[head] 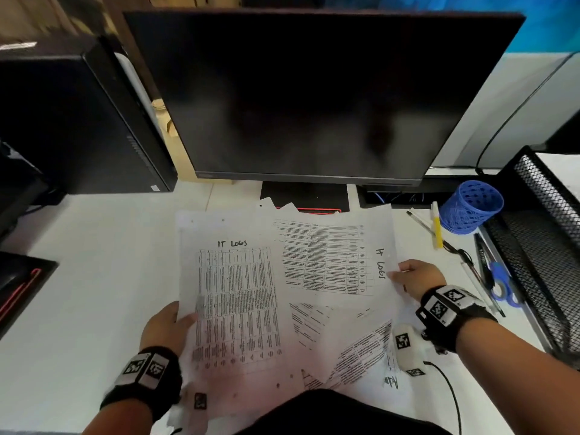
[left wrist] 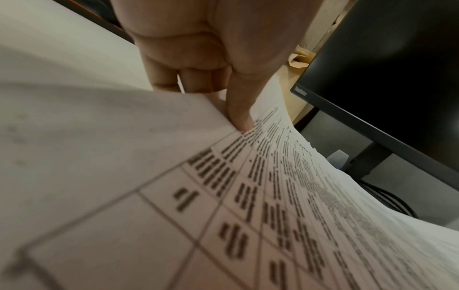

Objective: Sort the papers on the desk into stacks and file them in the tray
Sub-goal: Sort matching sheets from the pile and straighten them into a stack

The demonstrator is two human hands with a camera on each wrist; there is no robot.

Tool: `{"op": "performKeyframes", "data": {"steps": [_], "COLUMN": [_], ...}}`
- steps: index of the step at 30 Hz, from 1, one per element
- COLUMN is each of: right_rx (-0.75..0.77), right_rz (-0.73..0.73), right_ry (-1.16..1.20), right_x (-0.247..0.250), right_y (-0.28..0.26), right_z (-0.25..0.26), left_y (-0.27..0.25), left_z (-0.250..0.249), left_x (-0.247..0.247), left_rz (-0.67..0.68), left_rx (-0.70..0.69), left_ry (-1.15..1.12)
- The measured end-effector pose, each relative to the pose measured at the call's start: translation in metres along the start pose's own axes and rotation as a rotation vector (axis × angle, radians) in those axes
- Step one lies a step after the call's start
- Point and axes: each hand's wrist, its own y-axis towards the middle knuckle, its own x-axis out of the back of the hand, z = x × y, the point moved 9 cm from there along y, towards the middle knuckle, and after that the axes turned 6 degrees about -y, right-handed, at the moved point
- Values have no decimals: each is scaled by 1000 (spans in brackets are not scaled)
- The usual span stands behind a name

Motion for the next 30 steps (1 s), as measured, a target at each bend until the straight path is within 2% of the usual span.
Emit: {"op": "performKeyframes", "data": {"steps": [3,6,9,13,19,23,26,28,30], "right_rx": [16,73,111,99,10,2,-20,-9,2], "right_rz": [-39,-98,-80,-45,-67,-91,-134,-145,-148], "right_ry": [-28,-18,-73,-243,-342,-326,-295,-289,-281], "right_x": [17,38,52,62,73,80,93,99,103], "right_y": [1,0,1,7,13,13,12,13,12], "right_z": [-5,-3,-3,-14,-31,-33,-36,-35,-32], "left_y": [1,-1,3,12,34,45,34,38,69], "left_z": [1,-6,-6,-9,-9,-17,-47,-57,-36], "left_x": [15,20,28,39,77,91,109,125,142], "left_rz": [-69,-76,-93,-57,-114,-133,-177,-157,-141], "left_rx": [-35,-97,-108,-139,-138,-145,-216,-269,-265], "left_ry": [-58,-130,-174,-195,-220,-234,-289,-317,-322]}}
